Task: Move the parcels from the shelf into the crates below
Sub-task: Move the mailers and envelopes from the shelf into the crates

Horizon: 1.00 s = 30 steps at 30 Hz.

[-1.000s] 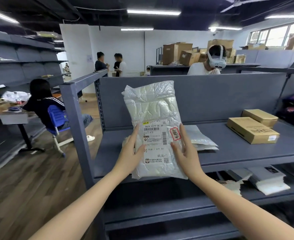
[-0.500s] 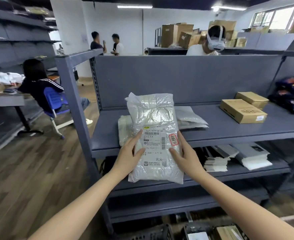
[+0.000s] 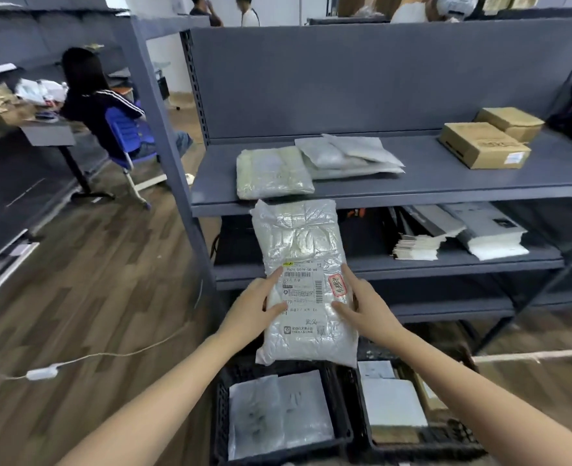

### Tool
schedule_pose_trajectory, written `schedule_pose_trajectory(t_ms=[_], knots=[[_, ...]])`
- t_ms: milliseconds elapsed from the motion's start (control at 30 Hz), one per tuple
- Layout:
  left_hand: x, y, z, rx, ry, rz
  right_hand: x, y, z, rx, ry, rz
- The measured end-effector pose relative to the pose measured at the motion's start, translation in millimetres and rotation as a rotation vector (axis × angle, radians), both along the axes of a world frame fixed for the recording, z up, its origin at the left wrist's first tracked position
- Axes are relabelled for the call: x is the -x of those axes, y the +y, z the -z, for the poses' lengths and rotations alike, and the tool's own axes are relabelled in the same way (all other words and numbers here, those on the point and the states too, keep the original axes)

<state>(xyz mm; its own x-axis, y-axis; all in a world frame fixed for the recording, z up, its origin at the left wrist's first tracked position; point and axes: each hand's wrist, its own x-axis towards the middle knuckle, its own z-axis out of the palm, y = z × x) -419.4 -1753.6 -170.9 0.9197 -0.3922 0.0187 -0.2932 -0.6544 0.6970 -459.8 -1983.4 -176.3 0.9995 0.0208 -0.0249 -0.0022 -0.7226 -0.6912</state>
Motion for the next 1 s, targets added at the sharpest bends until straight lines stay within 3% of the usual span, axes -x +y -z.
schedule_pose_trajectory(t_ms=[267, 500, 1000], knots=[[3, -2, 72, -0.142, 0.169, 0.032, 5, 0, 70, 0.041, 0.227, -0.003], [-23, -16, 176, -0.252, 0.289, 0.046, -23, -8, 172, 0.089, 0.380, -0.029], [-52, -19, 529, -0.284, 0.468, 0.072, -59, -6, 532, 0.112, 0.570, -0.102]])
